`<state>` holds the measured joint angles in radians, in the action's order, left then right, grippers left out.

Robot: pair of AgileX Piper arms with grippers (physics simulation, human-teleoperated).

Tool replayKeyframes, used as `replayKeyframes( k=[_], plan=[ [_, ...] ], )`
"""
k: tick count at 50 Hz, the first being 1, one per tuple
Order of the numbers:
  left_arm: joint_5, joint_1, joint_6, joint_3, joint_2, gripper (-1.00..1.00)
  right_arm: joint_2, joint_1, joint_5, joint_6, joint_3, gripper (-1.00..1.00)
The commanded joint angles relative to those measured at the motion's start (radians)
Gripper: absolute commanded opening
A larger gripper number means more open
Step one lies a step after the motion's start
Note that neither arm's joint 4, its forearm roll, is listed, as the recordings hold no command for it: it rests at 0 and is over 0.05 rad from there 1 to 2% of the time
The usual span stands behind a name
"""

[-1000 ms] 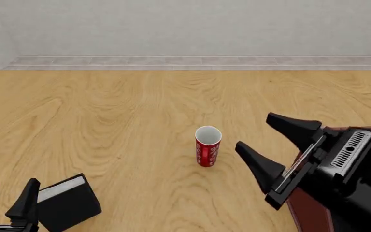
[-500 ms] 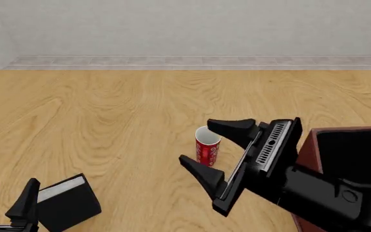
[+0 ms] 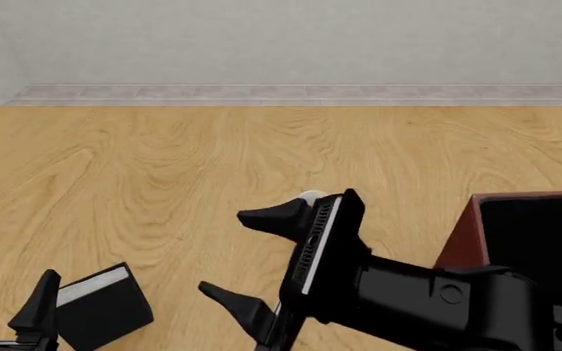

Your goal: Pick up the book and place it in the left compartment of the caddy.

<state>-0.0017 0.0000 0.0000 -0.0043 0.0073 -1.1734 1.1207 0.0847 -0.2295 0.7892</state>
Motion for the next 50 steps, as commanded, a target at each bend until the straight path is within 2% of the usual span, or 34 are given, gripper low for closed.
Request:
replayKeyframes(
  k=[1,29,39,50],
  plan=[
    [0.0,0.0,0.0,0.0,0.0,1.0,-0.063,0.067,-0.066,-0.021,0.067,1.0],
    [0.0,0.0,0.0,0.0,0.0,1.0,-0.246,0.123,-0.179,-0.055,0.229,1.0],
    [0.0,0.0,0.0,0.0,0.0,1.0,-0.32,0.118,-0.217,-0.091,0.301,1.0],
    [0.0,0.0,0.0,0.0,0.0,1.0,-0.378,0.118,-0.228,-0.105,0.341,1.0]
  ],
)
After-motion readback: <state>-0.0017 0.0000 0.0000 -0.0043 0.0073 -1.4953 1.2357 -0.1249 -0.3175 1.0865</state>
